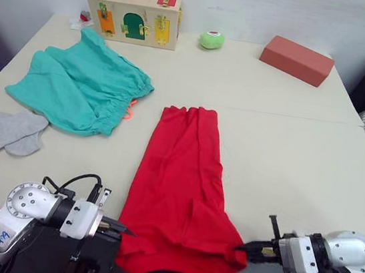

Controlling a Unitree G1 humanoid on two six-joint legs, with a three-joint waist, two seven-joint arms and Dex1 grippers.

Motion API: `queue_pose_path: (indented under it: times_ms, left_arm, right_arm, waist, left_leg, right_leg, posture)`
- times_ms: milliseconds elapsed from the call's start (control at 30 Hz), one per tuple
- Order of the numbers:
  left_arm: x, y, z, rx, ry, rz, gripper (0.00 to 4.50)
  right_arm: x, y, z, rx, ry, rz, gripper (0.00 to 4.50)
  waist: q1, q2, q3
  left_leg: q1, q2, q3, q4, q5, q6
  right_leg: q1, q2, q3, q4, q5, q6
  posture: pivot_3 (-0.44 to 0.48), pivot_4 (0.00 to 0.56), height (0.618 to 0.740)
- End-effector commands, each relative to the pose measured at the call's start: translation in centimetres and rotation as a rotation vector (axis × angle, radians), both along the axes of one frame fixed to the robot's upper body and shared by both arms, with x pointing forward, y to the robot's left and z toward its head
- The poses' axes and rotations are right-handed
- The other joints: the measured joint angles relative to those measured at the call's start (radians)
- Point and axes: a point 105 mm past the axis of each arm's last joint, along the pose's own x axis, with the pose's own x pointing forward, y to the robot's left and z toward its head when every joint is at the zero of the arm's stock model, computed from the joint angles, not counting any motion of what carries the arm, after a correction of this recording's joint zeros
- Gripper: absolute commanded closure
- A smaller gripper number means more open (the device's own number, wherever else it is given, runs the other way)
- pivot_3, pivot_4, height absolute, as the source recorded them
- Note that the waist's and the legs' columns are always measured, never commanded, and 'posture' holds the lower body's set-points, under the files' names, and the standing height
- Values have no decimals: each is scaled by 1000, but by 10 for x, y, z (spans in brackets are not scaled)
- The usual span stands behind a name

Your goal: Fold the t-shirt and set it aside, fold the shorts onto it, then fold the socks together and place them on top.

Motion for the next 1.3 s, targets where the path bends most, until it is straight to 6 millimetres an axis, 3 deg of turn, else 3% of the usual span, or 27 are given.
queue_pose_path:
  times_ms: [33,167,267,433,567,700,867,967,1300]
  left_arm:
    - [-8,-2,7,14,33,-16,4468]
    - [-8,-1,15,-2,107,25,4468]
    - [1,5,28,-40,175,93,4468]
    - [32,12,60,-190,216,228,4468]
    - [86,16,105,-440,268,399,4468]
    - [127,18,111,-505,384,543,4468]
    - [171,20,98,-479,391,712,4468]
    - [188,16,90,-469,388,764,4468]
    - [217,11,72,-478,388,854,4468]
  right_arm:
    - [-8,5,14,15,81,-3,4500]
    - [-9,8,31,33,188,-38,4500]
    - [4,7,49,62,226,-87,4500]
    - [43,12,86,183,207,-169,4500]
    - [104,19,120,390,186,-296,4500]
    - [158,20,121,403,154,-425,4500]
    - [208,26,109,449,203,-582,4500]
    - [228,27,99,447,208,-664,4500]
    - [244,35,81,466,265,-712,4500]
  waist:
    - [2,0,0]
    - [1,0,1]
    - [1,0,1]
    - [0,0,2]
    - [0,-1,2]
    - [-4,-1,2]
    - [-8,-1,2]
    - [-8,-1,2]
    - [-16,-1,2]
  left_leg:
    - [0,0,0,0,0,0]
    - [0,0,0,0,-1,0]
    - [0,1,0,0,-1,0]
    - [-1,1,0,0,0,0]
    - [-3,1,-1,1,7,-1]
    - [-4,-1,0,1,8,-2]
    - [-11,-1,1,2,10,-1]
    - [-16,-2,3,4,10,0]
    - [-17,-1,4,9,11,0]
  right_leg:
    - [0,0,0,0,0,0]
    - [0,1,0,0,0,0]
    - [0,1,0,0,-1,-1]
    - [-1,1,0,0,-1,-1]
    - [-2,1,-1,1,0,0]
    - [-2,1,-2,3,1,1]
    - [-8,4,-3,4,1,2]
    - [-12,5,-3,4,3,5]
    - [-13,5,-1,7,3,6]
  posture:
    - [0,150,740]
    - [0,150,740]
    - [0,150,740]
    - [0,150,740]
    - [0,150,740]
    - [0,150,740]
    - [0,150,740]
    - [0,150,740]
    - [0,150,740]
